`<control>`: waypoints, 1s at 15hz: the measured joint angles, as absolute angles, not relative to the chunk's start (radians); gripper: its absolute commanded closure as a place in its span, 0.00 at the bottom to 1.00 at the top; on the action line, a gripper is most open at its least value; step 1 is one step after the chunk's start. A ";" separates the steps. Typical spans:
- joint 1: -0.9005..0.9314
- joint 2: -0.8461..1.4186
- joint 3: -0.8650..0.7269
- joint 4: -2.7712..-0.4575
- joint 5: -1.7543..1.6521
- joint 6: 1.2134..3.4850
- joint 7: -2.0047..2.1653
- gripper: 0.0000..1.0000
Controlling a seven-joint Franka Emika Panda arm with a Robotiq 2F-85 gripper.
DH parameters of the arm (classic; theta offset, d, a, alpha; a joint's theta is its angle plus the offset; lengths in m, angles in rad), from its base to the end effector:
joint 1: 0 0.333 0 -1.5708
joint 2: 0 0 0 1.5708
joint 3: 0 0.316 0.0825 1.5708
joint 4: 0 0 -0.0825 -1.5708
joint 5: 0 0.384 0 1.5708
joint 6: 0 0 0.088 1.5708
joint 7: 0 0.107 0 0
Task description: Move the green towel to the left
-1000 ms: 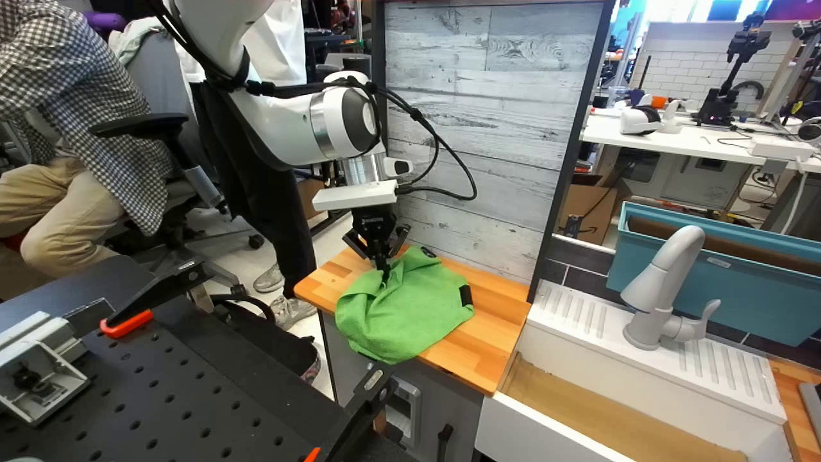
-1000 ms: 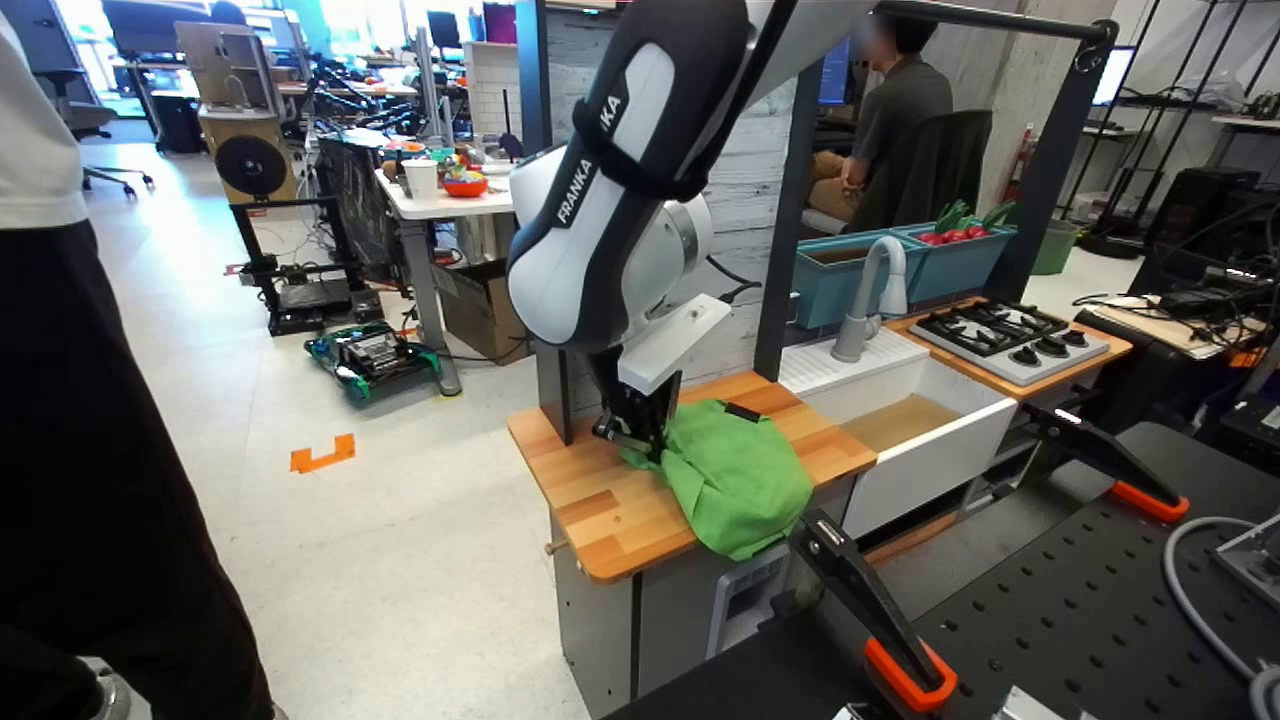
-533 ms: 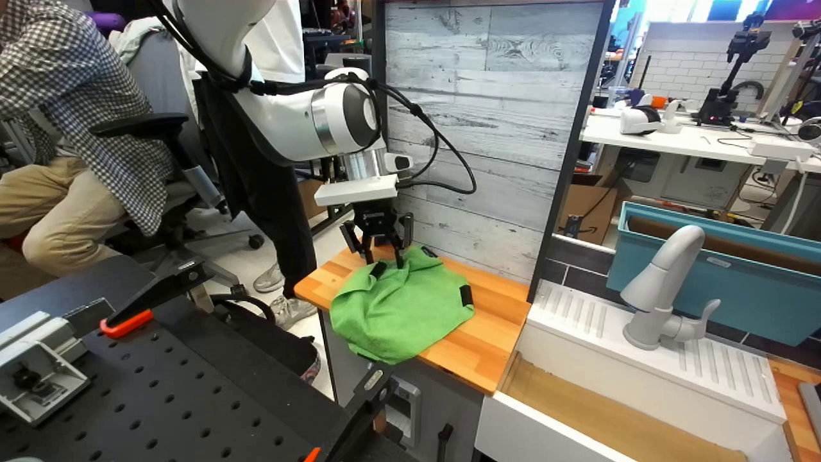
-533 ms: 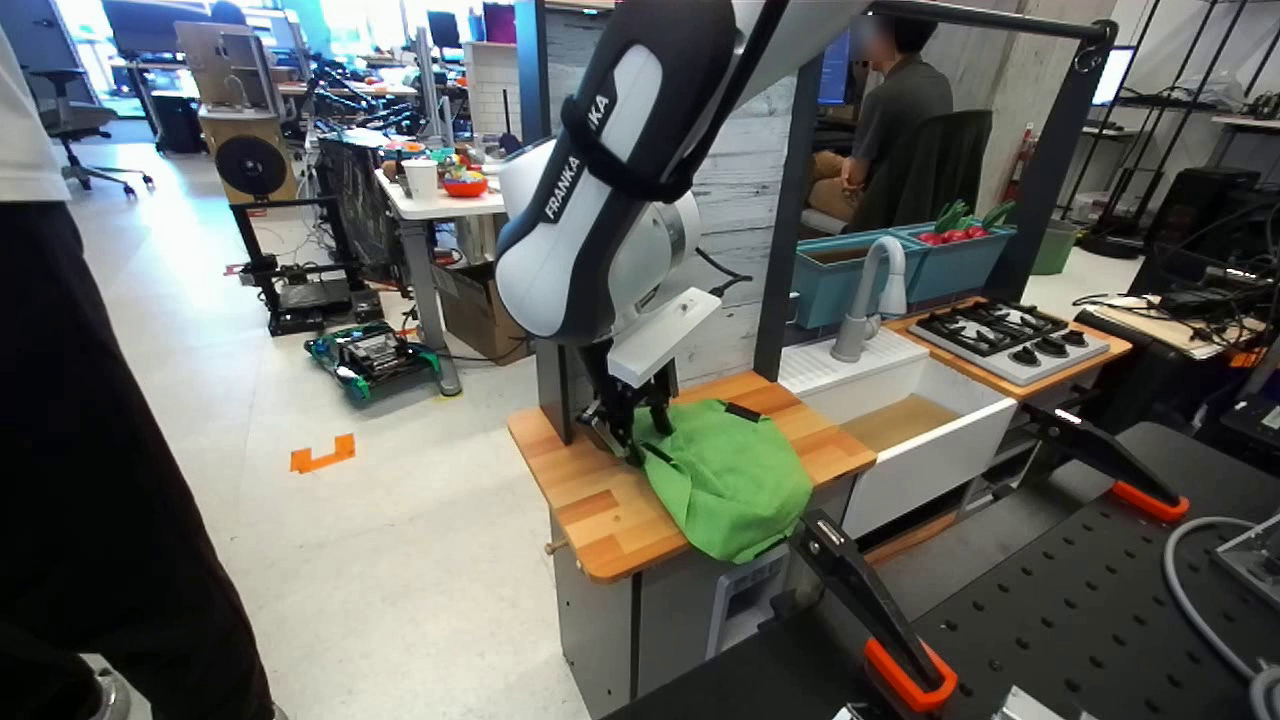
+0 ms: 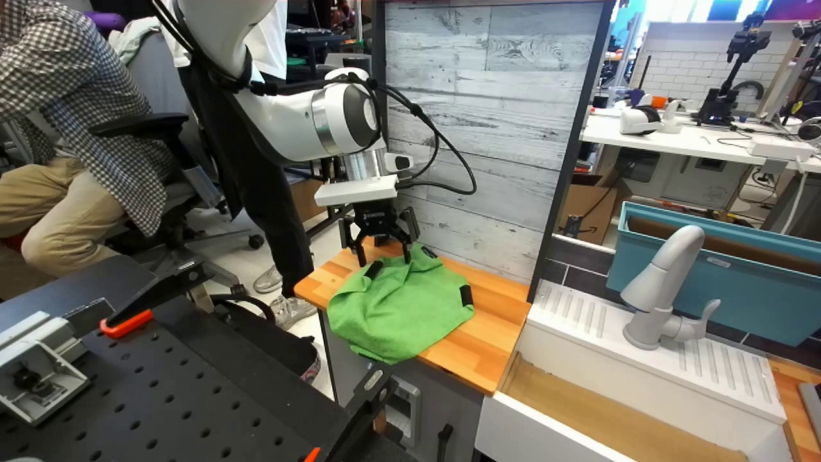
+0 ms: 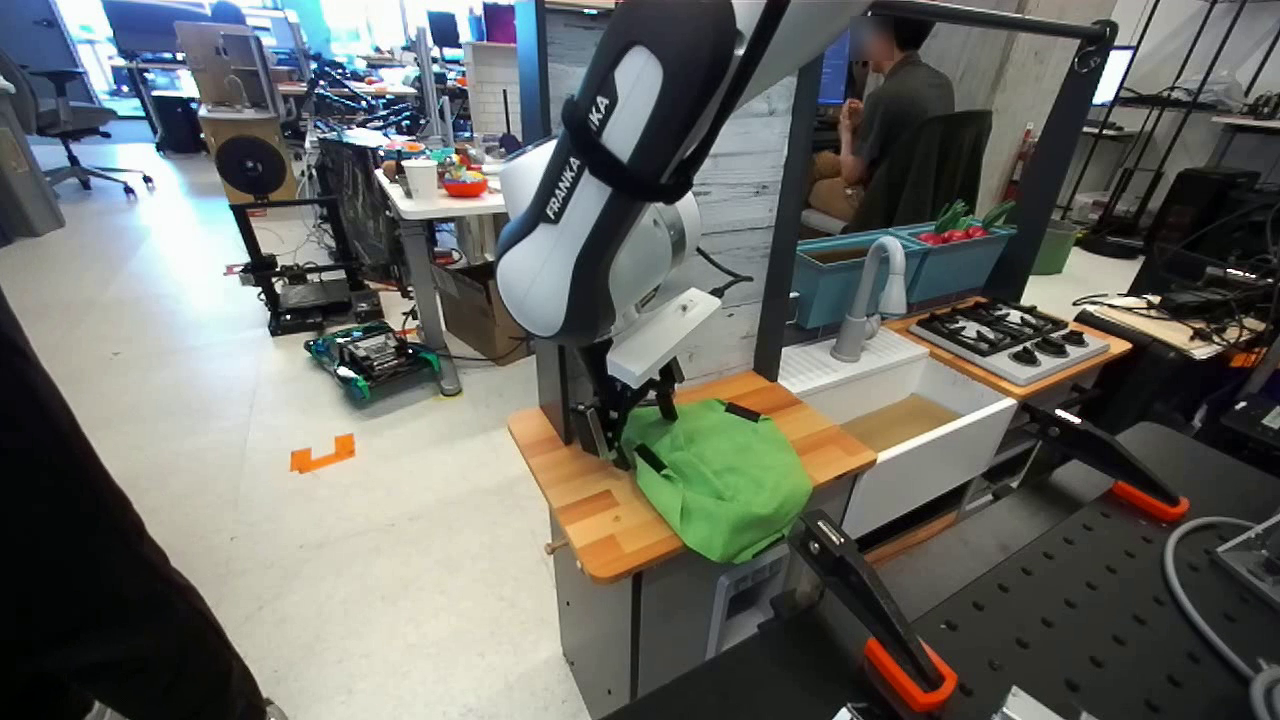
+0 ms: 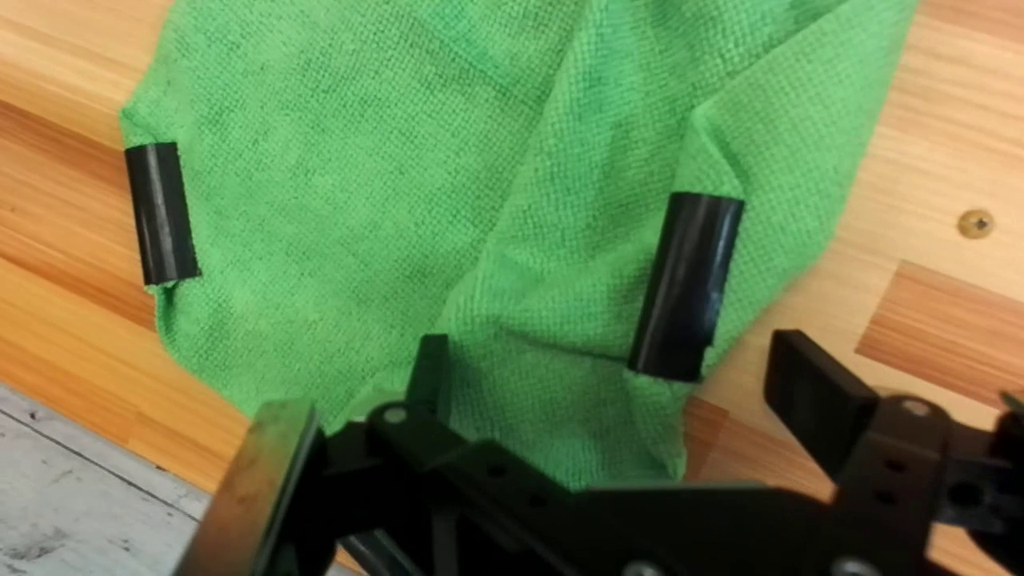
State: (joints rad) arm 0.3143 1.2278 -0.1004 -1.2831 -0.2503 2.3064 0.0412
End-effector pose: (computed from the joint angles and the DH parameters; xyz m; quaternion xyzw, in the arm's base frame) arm 0.6678 0.1524 -0.0190 0.9645 0.2044 -0.0826 0.1452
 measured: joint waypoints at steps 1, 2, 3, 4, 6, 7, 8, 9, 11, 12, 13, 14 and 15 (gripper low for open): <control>0.314 1.224 -0.101 -1.292 -0.250 2.322 0.042 0.00; 0.314 1.217 -0.102 -1.306 -0.250 2.345 0.042 0.00; 0.313 1.205 -0.103 -1.328 -0.250 2.374 0.043 0.00; 0.312 1.191 -0.104 -1.356 -0.250 2.406 0.044 0.00; 0.306 1.153 -0.105 -1.431 -0.250 2.481 0.051 0.00; 0.300 1.130 -0.105 -1.475 -0.250 2.524 0.055 0.00; 0.294 1.105 -0.105 -1.522 -0.250 2.569 0.060 0.00; 0.288 1.081 -0.105 -1.568 -0.250 2.616 0.065 0.00; 0.277 1.026 -0.105 -1.665 -0.249 2.711 0.079 0.00; 0.274 0.997 -0.105 -1.712 -0.248 2.754 0.085 0.00; 0.270 0.968 -0.104 -1.757 -0.246 2.787 0.089 0.00; 0.270 0.952 -0.104 -1.776 -0.246 2.790 0.089 0.00; 0.270 0.952 -0.104 -1.775 -0.246 2.789 0.089 0.00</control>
State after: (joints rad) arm 0.2697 0.9518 -0.1041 -1.7746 -0.2460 2.7890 0.0892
